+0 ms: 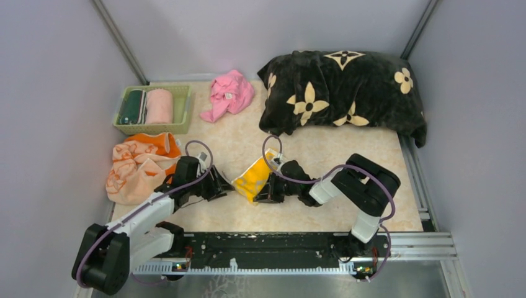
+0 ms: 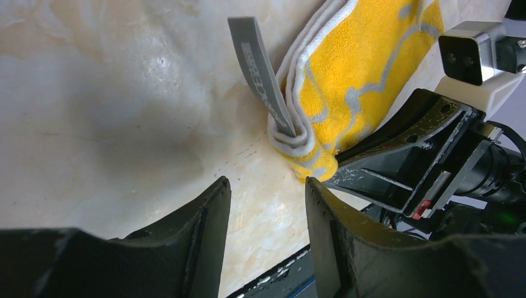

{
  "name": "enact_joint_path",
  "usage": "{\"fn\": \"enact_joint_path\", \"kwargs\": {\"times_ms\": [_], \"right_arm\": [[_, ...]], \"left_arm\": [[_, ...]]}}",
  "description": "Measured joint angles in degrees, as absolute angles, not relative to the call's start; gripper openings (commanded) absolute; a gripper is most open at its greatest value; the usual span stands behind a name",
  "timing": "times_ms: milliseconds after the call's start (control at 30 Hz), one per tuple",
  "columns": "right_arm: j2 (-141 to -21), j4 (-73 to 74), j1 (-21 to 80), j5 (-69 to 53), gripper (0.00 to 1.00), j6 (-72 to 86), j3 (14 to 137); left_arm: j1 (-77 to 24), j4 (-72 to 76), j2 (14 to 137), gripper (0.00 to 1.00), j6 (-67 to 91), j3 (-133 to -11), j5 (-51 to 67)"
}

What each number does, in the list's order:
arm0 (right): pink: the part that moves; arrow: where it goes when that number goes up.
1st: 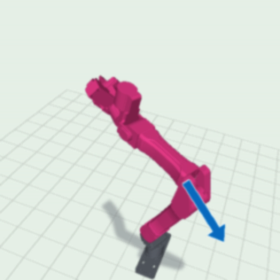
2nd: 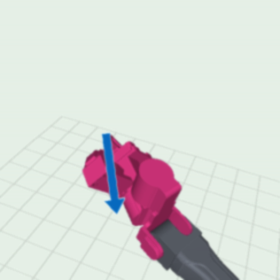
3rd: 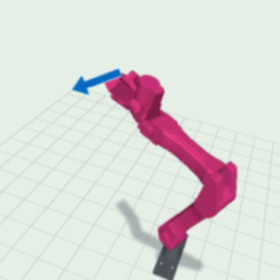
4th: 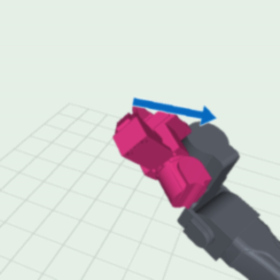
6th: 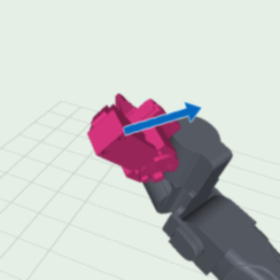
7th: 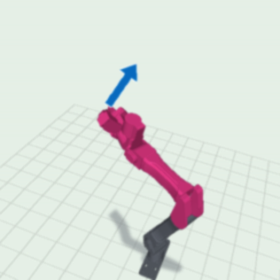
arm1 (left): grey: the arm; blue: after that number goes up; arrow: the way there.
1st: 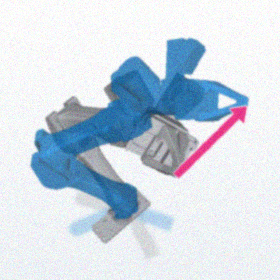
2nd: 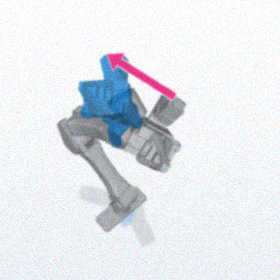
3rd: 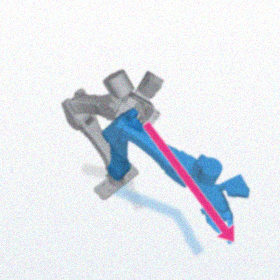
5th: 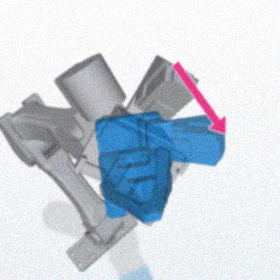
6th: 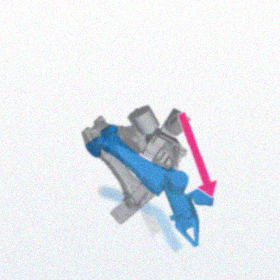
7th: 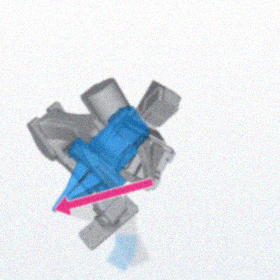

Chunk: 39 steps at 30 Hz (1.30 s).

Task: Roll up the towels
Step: Roll the towel at the center of the board.

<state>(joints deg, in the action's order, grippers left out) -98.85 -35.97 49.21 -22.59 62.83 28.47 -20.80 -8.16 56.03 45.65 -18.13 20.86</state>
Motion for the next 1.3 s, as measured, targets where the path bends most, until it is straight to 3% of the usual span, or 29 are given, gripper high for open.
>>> {"fn": "enact_joint_path", "kwargs": {"times_ms": [300, 500, 700, 1000, 1300], "right_arm": [[-99.66, -38.24, 48.58, -23.68, 0.01, 64.49, 27.64], [-99.04, -34.65, 48.58, -23.7, 0.16, 61.8, 29.06], [-93.41, -22.04, 48.71, -21.1, 0.29, 54.92, 32.91], [-85.73, 1.83, 56.16, -7.33, 0.3, 38.13, 47.48], [-89.91, 9.17, 65.87, 2.42, 0.3, 25.93, 55.83]], "left_arm": [[-20.8, -0.4, 65.14, 0.5, 46.28, -18.13, 23.03], [-20.8, 4.38, 69.97, 0.49, 46.89, -18.72, 23.42], [-20.86, 8.05, 73.38, 0.48, 48.03, -19.4, 23.77], [-21.69, 11.25, 77.21, 0.46, 49.06, -20.75, 23.88], [-21.89, 12.29, 78.0, 0.45, 49.95, -20.78, 23.81]]}}
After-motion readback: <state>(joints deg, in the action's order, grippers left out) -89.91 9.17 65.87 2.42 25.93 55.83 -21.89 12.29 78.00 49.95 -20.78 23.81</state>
